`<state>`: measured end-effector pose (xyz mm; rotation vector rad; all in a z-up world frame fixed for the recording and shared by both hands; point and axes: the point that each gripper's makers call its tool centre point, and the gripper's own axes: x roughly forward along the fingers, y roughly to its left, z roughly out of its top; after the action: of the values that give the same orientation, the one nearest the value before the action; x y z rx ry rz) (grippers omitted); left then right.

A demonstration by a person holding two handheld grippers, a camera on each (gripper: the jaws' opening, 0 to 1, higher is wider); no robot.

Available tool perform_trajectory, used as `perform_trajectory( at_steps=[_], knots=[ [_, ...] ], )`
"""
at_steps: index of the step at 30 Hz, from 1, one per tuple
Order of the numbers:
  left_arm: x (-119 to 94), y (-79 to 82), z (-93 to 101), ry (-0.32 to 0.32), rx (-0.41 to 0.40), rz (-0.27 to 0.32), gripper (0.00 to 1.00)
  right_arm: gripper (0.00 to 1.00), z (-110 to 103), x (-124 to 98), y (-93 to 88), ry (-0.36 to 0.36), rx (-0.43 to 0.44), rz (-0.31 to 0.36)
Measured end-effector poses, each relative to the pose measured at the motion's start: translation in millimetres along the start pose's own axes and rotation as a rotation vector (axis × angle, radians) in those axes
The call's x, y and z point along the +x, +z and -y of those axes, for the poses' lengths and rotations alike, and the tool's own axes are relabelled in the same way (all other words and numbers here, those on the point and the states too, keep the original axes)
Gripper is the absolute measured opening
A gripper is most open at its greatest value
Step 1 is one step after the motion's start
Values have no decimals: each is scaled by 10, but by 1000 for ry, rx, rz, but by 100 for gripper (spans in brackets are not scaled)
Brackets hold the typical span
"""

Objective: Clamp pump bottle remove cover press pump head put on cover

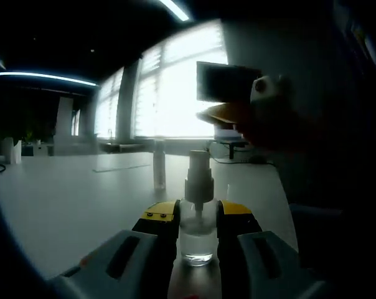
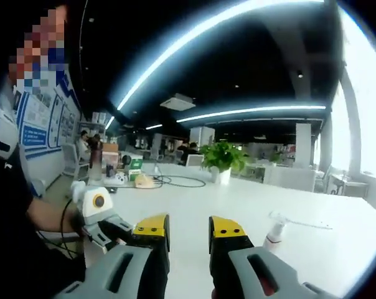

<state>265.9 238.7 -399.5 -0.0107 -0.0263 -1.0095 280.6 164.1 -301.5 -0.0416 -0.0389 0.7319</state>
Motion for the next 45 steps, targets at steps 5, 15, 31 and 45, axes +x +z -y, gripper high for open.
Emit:
perform_trajectory(
  at_steps=[5, 15, 31, 45],
  knots=[
    [0, 0, -1, -1, 1, 0, 15, 19, 96, -125, 14, -116, -45, 34],
    [-1, 1, 3, -2, 3, -1, 15, 21, 204, -308, 8, -253, 26, 95],
    [-2, -5, -4, 0, 5, -1, 15, 18, 286, -418, -131, -346, 121, -10],
    [-2, -6, 3, 1, 5, -2, 15, 19, 246, -486, -566, -426, 134, -173]
  ],
)
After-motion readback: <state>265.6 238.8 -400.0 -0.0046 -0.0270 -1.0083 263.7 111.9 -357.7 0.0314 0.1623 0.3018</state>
